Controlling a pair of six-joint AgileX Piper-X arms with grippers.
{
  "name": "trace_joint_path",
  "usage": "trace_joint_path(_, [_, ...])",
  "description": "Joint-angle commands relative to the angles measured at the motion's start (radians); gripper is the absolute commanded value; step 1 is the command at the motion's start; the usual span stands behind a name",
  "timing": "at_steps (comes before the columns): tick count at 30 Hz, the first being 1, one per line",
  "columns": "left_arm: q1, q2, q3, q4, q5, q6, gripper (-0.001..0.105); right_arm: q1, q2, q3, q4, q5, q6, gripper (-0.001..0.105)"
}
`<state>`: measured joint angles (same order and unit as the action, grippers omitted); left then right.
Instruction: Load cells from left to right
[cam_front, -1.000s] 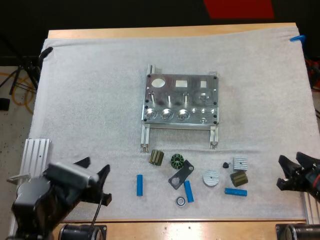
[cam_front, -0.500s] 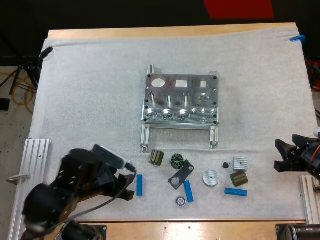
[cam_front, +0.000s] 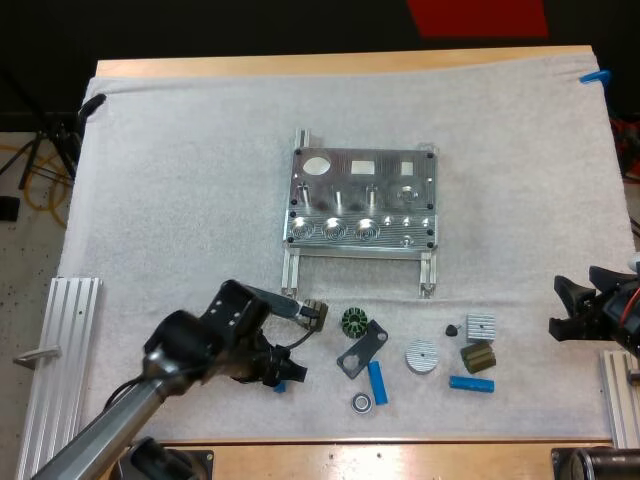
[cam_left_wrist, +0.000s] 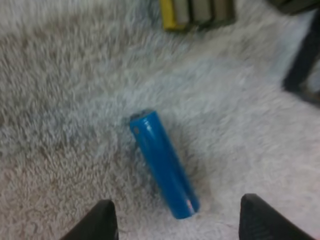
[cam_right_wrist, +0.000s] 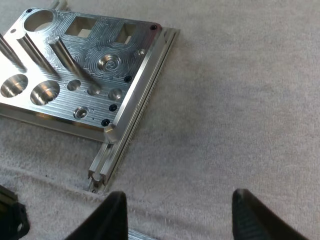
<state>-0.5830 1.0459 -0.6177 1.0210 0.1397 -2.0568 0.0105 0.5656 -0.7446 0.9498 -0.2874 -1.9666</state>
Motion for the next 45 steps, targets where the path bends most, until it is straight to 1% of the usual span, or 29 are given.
trace_joint_path(1, [-0.004,0.032,0.005,-0.011,-0.020,-0.011,0.053,-0.005,-0.001,-0.010,-0.014,-0.001,-0.013,0.047])
trace_joint_path(7, [-0.004,0.159,0.010,-0.070,0.014,-0.008,0.053,-0.005,-0.001,-0.010,-0.045,-0.001,-0.013,0.047])
trace_joint_path(13, [-0.004,0.243,0.022,-0.115,0.014,-0.003,0.053,-0.005,-0.001,-0.010,-0.056,-0.001,-0.013,0.047])
trace_joint_path(18, [-0.004,0.283,0.027,-0.126,0.018,-0.003,0.053,-0.005,-0.001,-0.010,-0.056,-0.001,-0.013,0.047])
trace_joint_path(20, [-0.004,0.282,0.027,-0.127,0.021,0.010,0.051,-0.005,-0.001,-0.010,-0.056,-0.001,-0.013,0.047])
trace_joint_path(25, [-0.004,0.282,0.041,-0.133,0.020,0.014,0.039,-0.005,-0.001,-0.010,-0.056,-0.001,-0.013,0.047])
trace_joint_path(30, [-0.004,0.299,0.043,-0.133,0.023,0.019,0.037,-0.005,-0.001,-0.010,-0.056,-0.001,-0.009,0.047])
trace_joint_path(32, [-0.004,0.302,0.043,-0.133,0.023,0.034,0.031,-0.005,-0.001,-0.010,-0.056,-0.001,-0.004,0.047])
trace_joint_path(33, [-0.004,0.302,0.043,-0.130,0.023,0.046,0.022,-0.005,-0.001,-0.010,-0.056,-0.001,-0.001,0.047])
trace_joint_path(34, [-0.004,0.302,0.040,-0.126,0.021,0.059,0.010,-0.005,-0.001,-0.010,-0.056,-0.001,0.007,0.047])
trace_joint_path(35, [-0.004,0.302,0.039,-0.125,0.021,0.066,0.004,-0.005,-0.001,-0.010,-0.056,-0.006,0.016,0.047])
trace_joint_path(36, [-0.004,0.302,0.037,-0.126,0.019,0.095,0.000,-0.005,-0.001,-0.010,-0.056,-0.030,0.021,0.047])
trace_joint_path(37, [-0.004,0.302,0.032,-0.126,0.011,0.123,0.000,-0.005,-0.001,-0.010,-0.056,-0.080,0.021,0.047])
trace_joint_path(38, [-0.004,0.302,0.028,-0.123,0.006,0.142,0.000,-0.005,-0.001,-0.010,-0.056,-0.109,0.023,0.047])
trace_joint_path(39, [-0.004,0.299,0.017,-0.118,-0.006,0.182,0.000,-0.005,-0.001,-0.010,-0.056,-0.159,0.033,0.047])
trace_joint_path(41, [-0.004,0.286,-0.009,-0.104,-0.019,0.245,0.000,-0.005,0.012,-0.010,-0.056,-0.206,0.068,0.047])
trace_joint_path(43, [-0.004,0.245,-0.050,-0.087,-0.034,0.359,0.000,-0.005,0.039,-0.010,-0.051,-0.265,0.117,0.047])
trace_joint_path(44, [-0.004,0.230,-0.059,-0.084,-0.036,0.376,0.000,-0.005,0.054,-0.010,-0.050,-0.284,0.130,0.047])
trace_joint_path(45, [-0.004,0.195,-0.085,-0.072,-0.036,0.431,0.000,-0.005,0.073,-0.010,-0.050,-0.322,0.146,0.047])
